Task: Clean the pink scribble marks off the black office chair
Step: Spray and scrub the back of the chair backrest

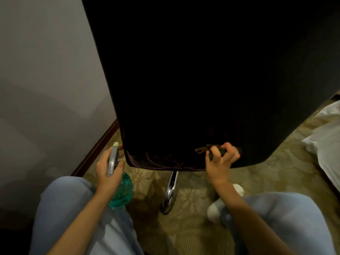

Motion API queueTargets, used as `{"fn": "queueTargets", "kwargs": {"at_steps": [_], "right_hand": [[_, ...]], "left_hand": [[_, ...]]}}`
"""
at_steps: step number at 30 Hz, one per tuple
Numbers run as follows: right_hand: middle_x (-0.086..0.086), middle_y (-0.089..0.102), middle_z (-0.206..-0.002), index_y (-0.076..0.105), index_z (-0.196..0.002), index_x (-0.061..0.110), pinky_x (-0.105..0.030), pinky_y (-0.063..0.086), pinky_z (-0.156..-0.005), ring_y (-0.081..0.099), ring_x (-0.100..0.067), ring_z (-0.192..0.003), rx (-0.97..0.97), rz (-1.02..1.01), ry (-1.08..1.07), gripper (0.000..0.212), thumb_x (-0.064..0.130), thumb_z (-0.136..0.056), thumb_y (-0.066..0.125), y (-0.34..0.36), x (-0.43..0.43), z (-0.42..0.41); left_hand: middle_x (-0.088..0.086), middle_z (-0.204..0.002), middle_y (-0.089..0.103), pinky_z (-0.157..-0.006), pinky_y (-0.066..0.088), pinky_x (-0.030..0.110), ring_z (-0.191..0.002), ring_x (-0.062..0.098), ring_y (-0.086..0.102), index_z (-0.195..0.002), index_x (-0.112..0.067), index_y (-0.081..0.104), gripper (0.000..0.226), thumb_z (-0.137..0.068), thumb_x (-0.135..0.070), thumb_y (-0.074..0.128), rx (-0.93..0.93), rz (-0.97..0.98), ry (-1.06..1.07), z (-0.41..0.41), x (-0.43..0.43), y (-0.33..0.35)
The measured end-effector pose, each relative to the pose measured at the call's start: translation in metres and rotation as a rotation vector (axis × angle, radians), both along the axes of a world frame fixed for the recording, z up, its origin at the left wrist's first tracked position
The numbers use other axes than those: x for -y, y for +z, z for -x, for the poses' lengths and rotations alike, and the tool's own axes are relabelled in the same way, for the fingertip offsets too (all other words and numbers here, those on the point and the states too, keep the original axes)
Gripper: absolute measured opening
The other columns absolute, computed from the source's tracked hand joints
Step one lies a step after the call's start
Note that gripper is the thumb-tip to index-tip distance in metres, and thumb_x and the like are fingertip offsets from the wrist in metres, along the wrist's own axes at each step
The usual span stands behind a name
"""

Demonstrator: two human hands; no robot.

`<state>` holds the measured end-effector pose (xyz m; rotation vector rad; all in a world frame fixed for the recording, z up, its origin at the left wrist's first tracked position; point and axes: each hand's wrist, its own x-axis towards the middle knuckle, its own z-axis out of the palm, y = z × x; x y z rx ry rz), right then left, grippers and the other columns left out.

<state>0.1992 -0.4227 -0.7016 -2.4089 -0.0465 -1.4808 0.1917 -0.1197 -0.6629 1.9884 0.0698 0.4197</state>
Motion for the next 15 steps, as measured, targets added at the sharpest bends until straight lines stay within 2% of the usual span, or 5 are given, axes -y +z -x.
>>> {"fn": "queueTargets", "kwargs": {"at_steps": [3, 6, 8, 12, 15], "right_hand": [[-0.013, 0.030, -0.116, 0.040, -0.104, 0.016, -0.039, 0.041, -0.082, 0.032, -0.032, -0.100, -0.094, -0.005, -0.026, 0.025, 0.020, -0.083, 0.051, -0.018, -0.006, 0.008], [-0.015, 0.032, -0.115, 0.043, -0.107, 0.014, -0.049, 0.047, -0.077, 0.034, -0.034, -0.099, -0.189, 0.012, -0.027, 0.024, 0.025, -0.086, 0.049, -0.012, -0.004, 0.016], [-0.013, 0.034, -0.113, 0.045, -0.105, 0.013, -0.050, 0.044, -0.078, 0.035, -0.032, -0.097, -0.198, -0.017, -0.010, 0.022, 0.025, -0.087, 0.049, 0.000, 0.000, 0.025], [-0.009, 0.032, -0.109, 0.044, -0.103, 0.011, -0.035, 0.029, -0.087, 0.035, -0.028, -0.098, -0.086, -0.189, -0.035, 0.019, 0.023, -0.089, 0.049, 0.042, 0.012, 0.043], [-0.007, 0.031, -0.108, 0.043, -0.103, 0.012, -0.034, 0.026, -0.089, 0.036, -0.028, -0.098, -0.014, -0.261, -0.044, 0.017, 0.020, -0.090, 0.050, 0.075, 0.024, 0.053]], "left_hand": [[0.009, -0.097, 0.057, -0.071, 0.039, 0.012, -0.082, 0.007, 0.053, -0.116, -0.007, 0.056, 0.039, -0.082, 0.013, 0.058, 0.007, 0.006, -0.005, 0.004, -0.001, 0.002], [-0.001, -0.087, 0.056, -0.068, 0.041, 0.005, -0.081, -0.006, 0.056, -0.107, -0.012, 0.055, 0.030, -0.078, -0.002, 0.058, 0.044, 0.033, -0.054, 0.019, 0.005, 0.004], [-0.007, -0.080, 0.055, -0.063, 0.041, 0.002, -0.075, -0.010, 0.056, -0.097, -0.016, 0.054, 0.026, -0.072, -0.008, 0.054, 0.050, 0.026, -0.149, 0.034, 0.012, 0.003], [0.001, -0.085, 0.061, -0.058, 0.047, 0.013, -0.074, 0.006, 0.060, -0.096, -0.024, 0.059, 0.030, -0.071, -0.009, 0.055, -0.114, -0.017, -0.440, 0.065, 0.034, -0.015], [0.008, -0.082, 0.059, -0.058, 0.050, 0.029, -0.069, 0.015, 0.057, -0.090, -0.015, 0.060, 0.018, -0.074, -0.010, 0.054, -0.253, -0.047, -0.547, 0.082, 0.058, -0.028]]}}
